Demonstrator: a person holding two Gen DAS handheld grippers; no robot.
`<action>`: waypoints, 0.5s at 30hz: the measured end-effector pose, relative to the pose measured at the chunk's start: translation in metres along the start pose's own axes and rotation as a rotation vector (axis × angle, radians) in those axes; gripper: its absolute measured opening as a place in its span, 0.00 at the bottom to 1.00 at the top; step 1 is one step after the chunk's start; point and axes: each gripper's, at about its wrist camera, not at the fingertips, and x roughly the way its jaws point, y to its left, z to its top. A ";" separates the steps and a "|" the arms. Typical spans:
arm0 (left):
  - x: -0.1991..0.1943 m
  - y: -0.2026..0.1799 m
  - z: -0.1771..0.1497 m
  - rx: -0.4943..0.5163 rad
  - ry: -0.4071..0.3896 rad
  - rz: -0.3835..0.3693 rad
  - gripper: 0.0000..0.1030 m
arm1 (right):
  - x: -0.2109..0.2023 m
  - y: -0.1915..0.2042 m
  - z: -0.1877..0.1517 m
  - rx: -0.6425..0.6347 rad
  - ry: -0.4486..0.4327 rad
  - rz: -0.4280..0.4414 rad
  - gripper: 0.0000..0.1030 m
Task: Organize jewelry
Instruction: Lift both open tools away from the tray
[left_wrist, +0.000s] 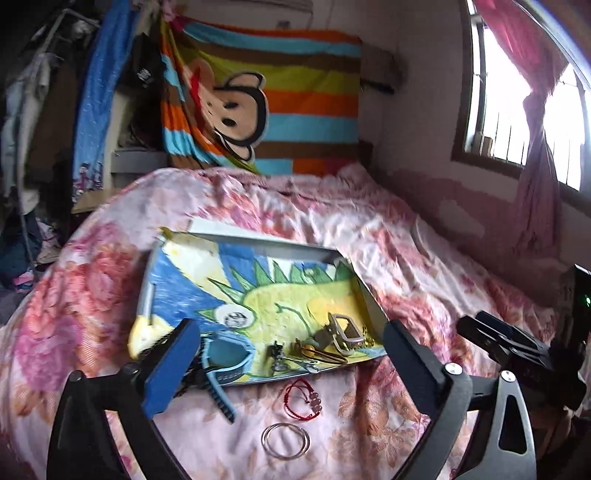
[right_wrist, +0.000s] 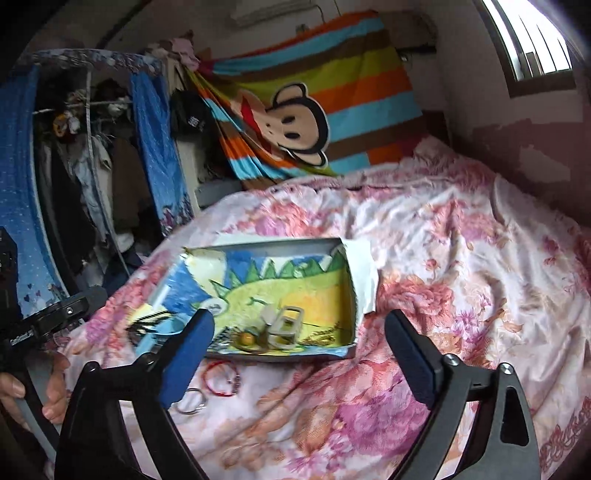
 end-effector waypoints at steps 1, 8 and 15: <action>-0.005 0.002 0.000 -0.009 -0.009 0.005 1.00 | -0.004 0.002 -0.001 -0.003 -0.006 0.006 0.91; -0.044 0.011 -0.020 -0.008 -0.050 0.039 1.00 | -0.038 0.029 -0.016 -0.085 -0.037 0.014 0.98; -0.069 0.018 -0.051 0.027 -0.006 0.057 1.00 | -0.069 0.044 -0.039 -0.103 -0.017 0.027 0.98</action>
